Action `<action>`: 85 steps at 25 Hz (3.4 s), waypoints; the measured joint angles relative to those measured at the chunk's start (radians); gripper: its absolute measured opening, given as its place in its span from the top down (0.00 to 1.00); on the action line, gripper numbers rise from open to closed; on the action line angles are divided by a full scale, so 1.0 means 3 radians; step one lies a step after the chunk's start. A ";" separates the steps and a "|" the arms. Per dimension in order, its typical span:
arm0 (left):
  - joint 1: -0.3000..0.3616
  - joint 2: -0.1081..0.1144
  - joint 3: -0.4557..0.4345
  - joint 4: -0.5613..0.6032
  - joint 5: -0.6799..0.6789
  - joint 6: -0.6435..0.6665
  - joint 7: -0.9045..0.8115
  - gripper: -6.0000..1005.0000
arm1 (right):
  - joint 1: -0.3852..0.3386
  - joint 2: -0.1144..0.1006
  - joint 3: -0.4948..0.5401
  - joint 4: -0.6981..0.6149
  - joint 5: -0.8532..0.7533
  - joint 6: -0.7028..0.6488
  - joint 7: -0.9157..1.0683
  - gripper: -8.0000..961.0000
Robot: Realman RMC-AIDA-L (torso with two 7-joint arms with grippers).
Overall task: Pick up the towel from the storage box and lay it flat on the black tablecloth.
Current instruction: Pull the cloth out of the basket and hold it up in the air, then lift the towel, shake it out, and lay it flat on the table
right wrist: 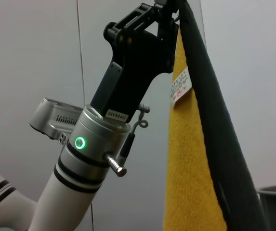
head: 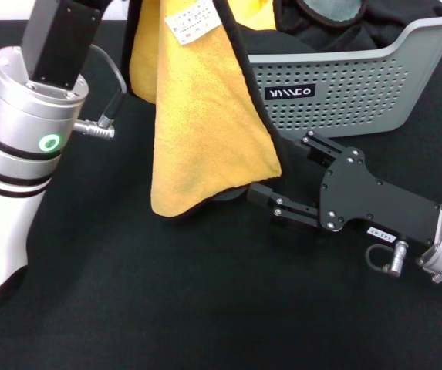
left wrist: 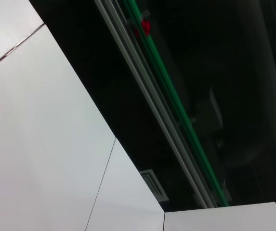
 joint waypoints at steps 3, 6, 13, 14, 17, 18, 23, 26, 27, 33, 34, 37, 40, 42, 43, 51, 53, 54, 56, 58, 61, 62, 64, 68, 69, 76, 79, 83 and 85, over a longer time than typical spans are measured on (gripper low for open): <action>0.0005 -0.0004 0.0003 0.0000 0.0000 0.0014 0.0000 0.97 | 0.0004 0.0000 -0.0006 0.0000 0.0003 0.0005 -0.0003 0.21; 0.0028 -0.0007 0.0002 -0.0001 0.0000 0.0029 0.0000 0.97 | 0.0018 0.0000 -0.0008 0.0000 0.0003 0.0007 -0.0003 0.21; 0.0041 -0.0008 0.0008 0.0026 0.0000 0.0041 -0.0038 0.97 | 0.0027 0.0000 -0.0006 0.0000 0.0003 0.0012 0.0004 0.21; 0.0041 -0.0008 0.0008 0.0028 0.0001 0.0042 -0.0038 0.97 | 0.0025 0.0000 -0.0006 0.0000 0.0003 0.0012 0.0004 0.21; 0.0045 -0.0008 0.0004 0.0029 0.0001 0.0042 -0.0039 0.97 | 0.0015 0.0000 0.0006 0.0000 0.0003 0.0013 0.0004 0.21; 0.0045 -0.0007 0.0003 0.0029 0.0001 0.0042 -0.0039 0.97 | 0.0015 0.0000 0.0008 0.0000 0.0003 0.0013 0.0005 0.21; 0.0045 -0.0004 0.0000 0.0030 0.0001 0.0046 -0.0040 0.97 | 0.0013 0.0000 0.0010 0.0000 0.0001 -0.0007 0.0016 0.21; 0.0044 -0.0003 0.0000 0.0030 0.0001 0.0046 -0.0027 0.97 | 0.0008 0.0000 0.0013 0.0017 0.0002 -0.0011 0.0017 0.21; 0.0044 -0.0003 0.0000 0.0031 0.0001 0.0046 -0.0022 0.97 | 0.0005 0.0000 0.0016 0.0029 0.0002 -0.0011 0.0016 0.21; 0.0028 0.0002 0.0000 0.0030 0.0001 0.0045 -0.0012 0.97 | 0.0005 0.0000 0.0021 0.0128 0.0016 -0.0012 0.0014 0.21; 0.0026 0.0002 0.0000 0.0030 0.0001 0.0045 -0.0011 0.97 | 0.0011 0.0000 0.0020 0.0155 0.0024 -0.0013 0.0013 0.21; 0.0026 0.0002 0.0000 0.0031 -0.0006 0.0045 -0.0008 0.97 | 0.0023 0.0000 0.0017 0.0169 0.0036 -0.0014 0.0014 0.21; 0.0027 -0.0001 0.0000 0.0030 -0.0009 0.0044 -0.0007 0.97 | 0.0027 0.0000 0.0017 0.0204 0.0038 -0.0026 -0.0005 0.28; 0.0026 -0.0002 0.0000 0.0031 -0.0009 0.0044 -0.0007 0.97 | 0.0030 0.0000 0.0019 0.0213 0.0040 -0.0041 -0.0005 0.32; 0.0025 -0.0002 0.0000 0.0030 -0.0010 0.0044 -0.0007 0.97 | 0.0031 0.0000 0.0018 0.0214 0.0041 -0.0046 -0.0006 0.35; 0.0027 -0.0009 0.0000 0.0031 -0.0010 0.0044 -0.0005 0.97 | 0.0034 0.0000 0.0014 0.0215 0.0043 -0.0066 -0.0007 0.43; 0.0027 -0.0008 0.0000 0.0030 -0.0010 0.0044 -0.0005 0.97 | 0.0037 0.0000 0.0013 0.0215 0.0044 -0.0067 -0.0008 0.43; 0.0029 -0.0008 0.0000 0.0030 -0.0010 0.0044 -0.0005 0.97 | 0.0039 0.0000 0.0015 0.0215 0.0044 -0.0067 -0.0008 0.43; 0.0033 -0.0008 0.0000 0.0030 -0.0010 0.0044 -0.0005 0.97 | 0.0041 0.0000 0.0017 0.0215 0.0045 -0.0068 -0.0009 0.43; 0.0038 -0.0008 0.0000 0.0030 -0.0010 0.0043 -0.0005 0.97 | 0.0041 0.0000 0.0017 0.0215 0.0046 -0.0070 -0.0011 0.44; 0.0041 -0.0008 0.0000 0.0030 -0.0010 0.0044 -0.0005 0.97 | 0.0041 0.0000 0.0017 0.0215 0.0047 -0.0085 -0.0012 0.53; 0.0043 -0.0008 0.0000 0.0030 -0.0010 0.0044 -0.0005 0.97 | 0.0041 0.0000 0.0017 0.0215 0.0047 -0.0085 -0.0012 0.58; 0.0044 -0.0008 0.0000 0.0030 -0.0010 0.0044 -0.0006 0.97 | 0.0040 0.0000 0.0012 0.0215 0.0048 -0.0101 -0.0015 0.67; 0.0044 -0.0008 0.0003 0.0030 -0.0010 0.0043 -0.0022 0.97 | 0.0039 0.0000 0.0002 0.0214 0.0048 -0.0106 -0.0072 0.81; 0.0044 -0.0008 0.0008 0.0030 -0.0010 0.0044 -0.0024 0.97 | 0.0036 0.0000 -0.0001 0.0208 0.0048 -0.0106 -0.0100 0.82; 0.0139 0.0003 0.0018 0.0034 -0.0002 0.0106 -0.0033 0.97 | 0.0042 -0.0002 0.0045 0.0170 0.0042 -0.0083 -0.0135 0.91; 0.0183 0.0012 0.0017 0.0034 0.0021 0.0178 -0.0090 0.97 | 0.0052 -0.0030 0.0129 0.0116 0.0035 -0.0035 -0.0024 0.94; 0.0263 0.0034 0.0007 -0.0002 0.0074 0.0190 -0.0338 0.97 | 0.0070 -0.0120 0.0157 -0.0052 -0.0024 -0.0010 0.0184 0.97; 0.0335 0.0063 0.0001 -0.0017 0.0093 0.0190 -0.0437 0.97 | 0.0057 -0.0240 0.0231 -0.0290 -0.0195 -0.0006 0.0394 0.97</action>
